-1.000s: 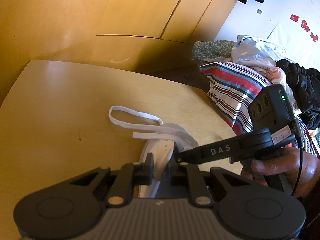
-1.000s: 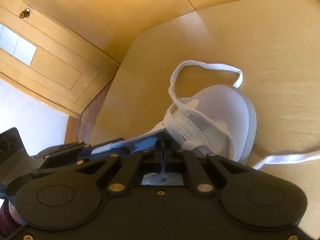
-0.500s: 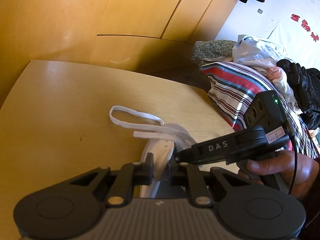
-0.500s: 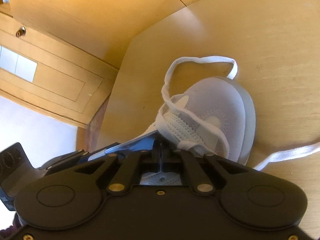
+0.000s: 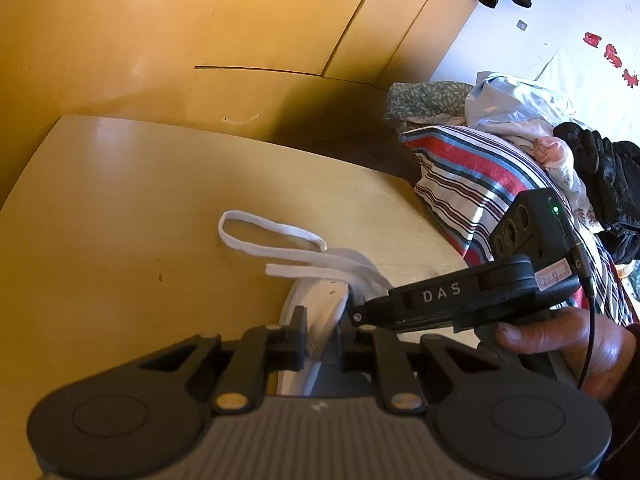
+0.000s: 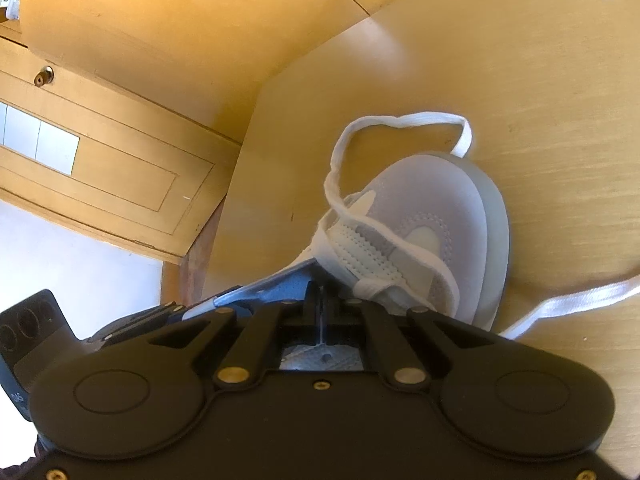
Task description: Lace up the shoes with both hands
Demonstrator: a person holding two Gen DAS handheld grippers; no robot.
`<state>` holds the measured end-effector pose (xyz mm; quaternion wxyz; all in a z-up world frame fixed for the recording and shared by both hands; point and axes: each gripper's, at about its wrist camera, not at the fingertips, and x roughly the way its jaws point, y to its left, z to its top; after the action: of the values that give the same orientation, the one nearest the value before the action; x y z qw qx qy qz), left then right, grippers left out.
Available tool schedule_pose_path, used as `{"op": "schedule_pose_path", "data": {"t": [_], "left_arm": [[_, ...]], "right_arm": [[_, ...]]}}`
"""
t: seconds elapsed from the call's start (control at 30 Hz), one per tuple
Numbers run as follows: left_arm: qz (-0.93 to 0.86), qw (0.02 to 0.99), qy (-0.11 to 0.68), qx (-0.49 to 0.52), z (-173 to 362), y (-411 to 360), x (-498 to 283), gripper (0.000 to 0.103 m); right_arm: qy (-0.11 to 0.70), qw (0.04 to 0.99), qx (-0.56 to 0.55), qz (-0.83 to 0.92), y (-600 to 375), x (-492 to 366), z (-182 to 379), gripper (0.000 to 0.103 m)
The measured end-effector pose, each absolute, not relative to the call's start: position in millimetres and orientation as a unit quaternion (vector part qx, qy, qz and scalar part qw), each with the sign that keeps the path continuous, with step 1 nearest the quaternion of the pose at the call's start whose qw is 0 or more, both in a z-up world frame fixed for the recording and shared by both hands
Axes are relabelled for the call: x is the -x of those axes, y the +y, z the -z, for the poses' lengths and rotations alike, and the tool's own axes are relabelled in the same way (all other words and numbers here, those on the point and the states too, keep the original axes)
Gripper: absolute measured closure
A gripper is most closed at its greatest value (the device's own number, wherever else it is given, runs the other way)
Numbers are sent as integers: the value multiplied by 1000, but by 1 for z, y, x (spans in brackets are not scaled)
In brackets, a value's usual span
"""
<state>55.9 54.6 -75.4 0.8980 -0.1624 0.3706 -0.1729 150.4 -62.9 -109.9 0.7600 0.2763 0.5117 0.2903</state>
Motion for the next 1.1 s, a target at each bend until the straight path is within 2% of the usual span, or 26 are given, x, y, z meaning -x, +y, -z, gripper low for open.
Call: {"op": "schedule_pose_path", "data": {"t": [0.77, 1.1], "left_arm": [[168, 897, 371, 170, 76, 57, -57, 89], [160, 885, 368, 237, 84, 69, -59, 89]], "right_arm": [[507, 740, -353, -268, -72, -145, 118, 103], [512, 724, -379, -264, -74, -145, 119, 103]]}}
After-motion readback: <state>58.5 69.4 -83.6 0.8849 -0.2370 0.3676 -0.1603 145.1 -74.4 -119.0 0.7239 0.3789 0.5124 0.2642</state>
